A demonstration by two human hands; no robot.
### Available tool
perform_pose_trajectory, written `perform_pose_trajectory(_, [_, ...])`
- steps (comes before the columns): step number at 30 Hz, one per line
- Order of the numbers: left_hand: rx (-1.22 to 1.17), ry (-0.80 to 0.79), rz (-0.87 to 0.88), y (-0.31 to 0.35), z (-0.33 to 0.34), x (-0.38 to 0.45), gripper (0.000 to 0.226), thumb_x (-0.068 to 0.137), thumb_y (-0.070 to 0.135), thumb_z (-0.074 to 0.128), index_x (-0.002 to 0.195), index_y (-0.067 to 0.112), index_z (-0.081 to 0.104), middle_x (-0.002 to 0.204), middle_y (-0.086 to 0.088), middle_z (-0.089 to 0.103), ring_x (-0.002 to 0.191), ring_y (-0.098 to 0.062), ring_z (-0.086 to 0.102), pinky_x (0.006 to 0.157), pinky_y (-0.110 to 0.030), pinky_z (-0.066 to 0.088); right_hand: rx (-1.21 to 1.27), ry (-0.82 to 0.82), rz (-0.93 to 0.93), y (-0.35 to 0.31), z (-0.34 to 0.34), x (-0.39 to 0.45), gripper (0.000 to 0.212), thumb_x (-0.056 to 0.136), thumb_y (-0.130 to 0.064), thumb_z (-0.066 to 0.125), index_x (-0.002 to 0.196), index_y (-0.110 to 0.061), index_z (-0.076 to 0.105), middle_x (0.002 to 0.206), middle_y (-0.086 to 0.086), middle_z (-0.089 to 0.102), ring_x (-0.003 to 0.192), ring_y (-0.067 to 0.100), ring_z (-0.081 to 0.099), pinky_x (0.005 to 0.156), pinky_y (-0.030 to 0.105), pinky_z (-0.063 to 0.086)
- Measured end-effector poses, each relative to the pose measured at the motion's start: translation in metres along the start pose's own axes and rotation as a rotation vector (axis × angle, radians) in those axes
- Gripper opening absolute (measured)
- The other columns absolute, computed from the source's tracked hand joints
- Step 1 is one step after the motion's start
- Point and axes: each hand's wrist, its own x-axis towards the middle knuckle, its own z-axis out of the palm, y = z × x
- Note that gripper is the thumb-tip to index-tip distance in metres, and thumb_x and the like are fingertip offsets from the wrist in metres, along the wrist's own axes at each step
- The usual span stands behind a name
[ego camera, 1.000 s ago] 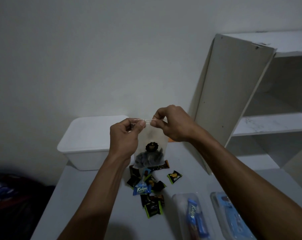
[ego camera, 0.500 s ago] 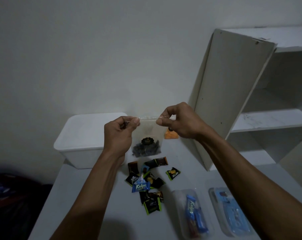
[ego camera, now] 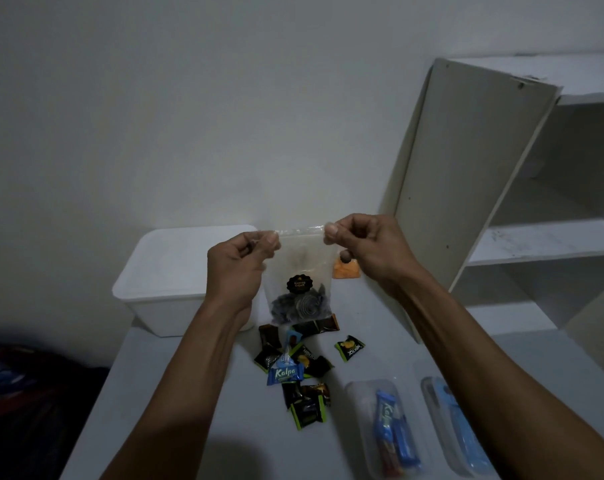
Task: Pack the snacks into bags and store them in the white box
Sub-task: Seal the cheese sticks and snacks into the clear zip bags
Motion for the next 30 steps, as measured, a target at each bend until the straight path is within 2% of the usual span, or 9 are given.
perform_pose_trajectory(2, [-0.066, 0.031, -0.031, 0.0, 0.002, -0.001, 0.003, 0.086, 0.017, 0.072, 0.086, 0.014, 0.073, 0.076, 0.004, 0.072, 0.072, -0.008, 0.062, 0.076, -0.036, 0.049, 0.008, 0.054, -0.016, 0.002, 0.001, -0.002, 0.021, 0.089, -0.031, 0.069, 0.08, -0.013, 0.074, 0.083, -0.001, 0.076, 0.076, 0.013, 0.068, 0.07, 0.035, 0.056])
perform_pose_trajectory(7, [-0.107, 0.062, -0.035, -0.002, 0.002, 0.001, 0.008, 0.089, 0.016, 0.068, 0.085, 0.011, 0.07, 0.075, 0.003, 0.072, 0.068, -0.005, 0.062, 0.077, -0.034, 0.049, -0.015, 0.061, -0.092, 0.003, 0.003, -0.011, 0.02, 0.092, -0.028, 0.066, 0.088, -0.011, 0.075, 0.087, -0.002, 0.076, 0.079, -0.001, 0.069, 0.069, 0.016, 0.051])
perform_pose_trajectory(11, [-0.148, 0.071, -0.076, -0.005, 0.01, 0.001, 0.013, 0.092, 0.023, 0.064, 0.085, 0.013, 0.07, 0.079, 0.002, 0.071, 0.073, -0.007, 0.062, 0.075, -0.033, 0.049, -0.056, 0.137, -0.1, 0.004, 0.01, -0.015, 0.02, 0.09, -0.033, 0.067, 0.082, -0.015, 0.075, 0.084, -0.005, 0.076, 0.084, 0.006, 0.07, 0.076, 0.034, 0.058])
perform_pose_trajectory(15, [-0.209, 0.065, -0.129, -0.009, 0.016, 0.0, 0.021, 0.098, 0.027, 0.056, 0.086, 0.015, 0.069, 0.082, 0.001, 0.067, 0.08, -0.011, 0.061, 0.081, -0.037, 0.049, 0.079, -0.038, 0.018, -0.004, 0.009, -0.024, 0.037, 0.092, -0.041, 0.062, 0.087, -0.006, 0.075, 0.088, 0.0, 0.077, 0.089, 0.018, 0.072, 0.074, 0.041, 0.058])
perform_pose_trajectory(20, [-0.067, 0.004, -0.039, -0.016, 0.024, -0.007, 0.021, 0.097, 0.024, 0.057, 0.085, 0.014, 0.071, 0.078, 0.004, 0.069, 0.077, -0.006, 0.063, 0.084, -0.036, 0.052, -0.099, -0.151, 0.076, -0.011, 0.01, -0.019, 0.025, 0.09, -0.037, 0.066, 0.087, -0.014, 0.076, 0.081, -0.004, 0.076, 0.074, 0.01, 0.07, 0.064, 0.03, 0.055])
perform_pose_trajectory(23, [-0.036, -0.02, 0.005, -0.017, 0.026, -0.009, 0.021, 0.096, 0.024, 0.058, 0.082, 0.015, 0.071, 0.077, 0.005, 0.068, 0.076, -0.005, 0.062, 0.081, -0.033, 0.052, -0.096, -0.187, 0.112, -0.011, 0.009, -0.018, 0.023, 0.089, -0.034, 0.068, 0.085, -0.012, 0.076, 0.08, 0.001, 0.076, 0.069, 0.01, 0.066, 0.062, 0.028, 0.053])
perform_pose_trajectory(26, [0.007, 0.071, 0.022, -0.018, 0.03, -0.011, 0.01, 0.089, 0.03, 0.069, 0.088, 0.021, 0.072, 0.084, 0.011, 0.071, 0.079, -0.002, 0.063, 0.078, -0.025, 0.05, -0.131, -0.129, 0.1, -0.005, 0.011, -0.018, 0.024, 0.089, -0.032, 0.069, 0.08, -0.01, 0.073, 0.077, 0.004, 0.074, 0.066, 0.011, 0.062, 0.064, 0.034, 0.055])
perform_pose_trajectory(28, [0.077, 0.177, 0.006, -0.02, 0.033, -0.014, 0.026, 0.08, 0.044, 0.076, 0.093, 0.023, 0.069, 0.09, 0.007, 0.07, 0.084, -0.008, 0.064, 0.077, -0.026, 0.052, -0.171, -0.033, 0.072, 0.002, 0.018, -0.019, 0.024, 0.09, -0.033, 0.069, 0.078, -0.013, 0.071, 0.075, 0.005, 0.072, 0.065, 0.012, 0.062, 0.066, 0.037, 0.057])
perform_pose_trajectory(30, [0.14, 0.234, -0.038, -0.021, 0.037, -0.019, 0.036, 0.075, 0.054, 0.076, 0.084, 0.02, 0.069, 0.08, 0.005, 0.069, 0.074, -0.011, 0.063, 0.071, -0.027, 0.054, -0.203, 0.034, 0.041, 0.007, 0.024, -0.022, 0.023, 0.09, -0.031, 0.068, 0.077, -0.012, 0.07, 0.073, 0.007, 0.071, 0.063, 0.011, 0.06, 0.064, 0.036, 0.055])
